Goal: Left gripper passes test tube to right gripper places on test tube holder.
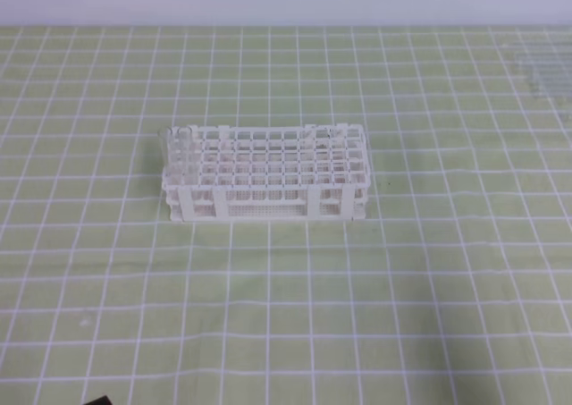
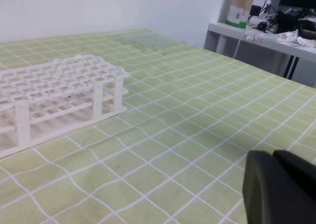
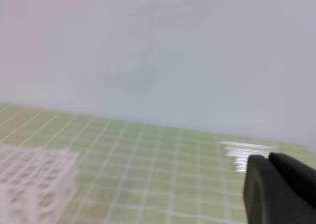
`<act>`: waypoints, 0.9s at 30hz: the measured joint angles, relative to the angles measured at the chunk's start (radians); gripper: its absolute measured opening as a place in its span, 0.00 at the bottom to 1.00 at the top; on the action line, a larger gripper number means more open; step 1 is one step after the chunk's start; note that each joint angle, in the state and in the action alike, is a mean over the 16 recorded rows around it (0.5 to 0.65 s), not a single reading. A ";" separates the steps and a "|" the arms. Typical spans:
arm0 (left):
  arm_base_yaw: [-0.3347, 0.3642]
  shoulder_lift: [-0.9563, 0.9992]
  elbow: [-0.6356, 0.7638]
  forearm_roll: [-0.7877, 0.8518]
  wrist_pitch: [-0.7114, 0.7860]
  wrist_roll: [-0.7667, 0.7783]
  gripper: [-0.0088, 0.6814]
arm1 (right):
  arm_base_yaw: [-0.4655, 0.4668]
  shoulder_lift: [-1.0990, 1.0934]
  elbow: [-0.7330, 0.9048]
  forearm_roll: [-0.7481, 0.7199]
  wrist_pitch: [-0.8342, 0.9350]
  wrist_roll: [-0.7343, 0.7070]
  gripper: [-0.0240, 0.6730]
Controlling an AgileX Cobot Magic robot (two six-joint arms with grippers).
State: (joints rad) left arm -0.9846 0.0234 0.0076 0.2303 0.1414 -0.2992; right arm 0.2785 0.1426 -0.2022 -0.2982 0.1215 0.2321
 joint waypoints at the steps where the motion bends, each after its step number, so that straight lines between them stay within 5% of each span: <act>1: 0.000 0.000 0.001 0.000 -0.001 0.000 0.01 | -0.035 -0.012 0.014 0.004 -0.018 0.000 0.01; 8: 0.000 0.001 0.002 0.001 -0.003 0.000 0.01 | -0.168 -0.097 0.096 0.037 -0.087 0.000 0.01; 27: 0.000 0.000 -0.002 0.000 0.002 0.000 0.01 | -0.179 -0.158 0.177 0.169 -0.006 -0.074 0.01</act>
State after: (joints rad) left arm -0.9847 0.0232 0.0060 0.2303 0.1433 -0.2991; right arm 0.0999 -0.0152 -0.0253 -0.1294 0.1152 0.1576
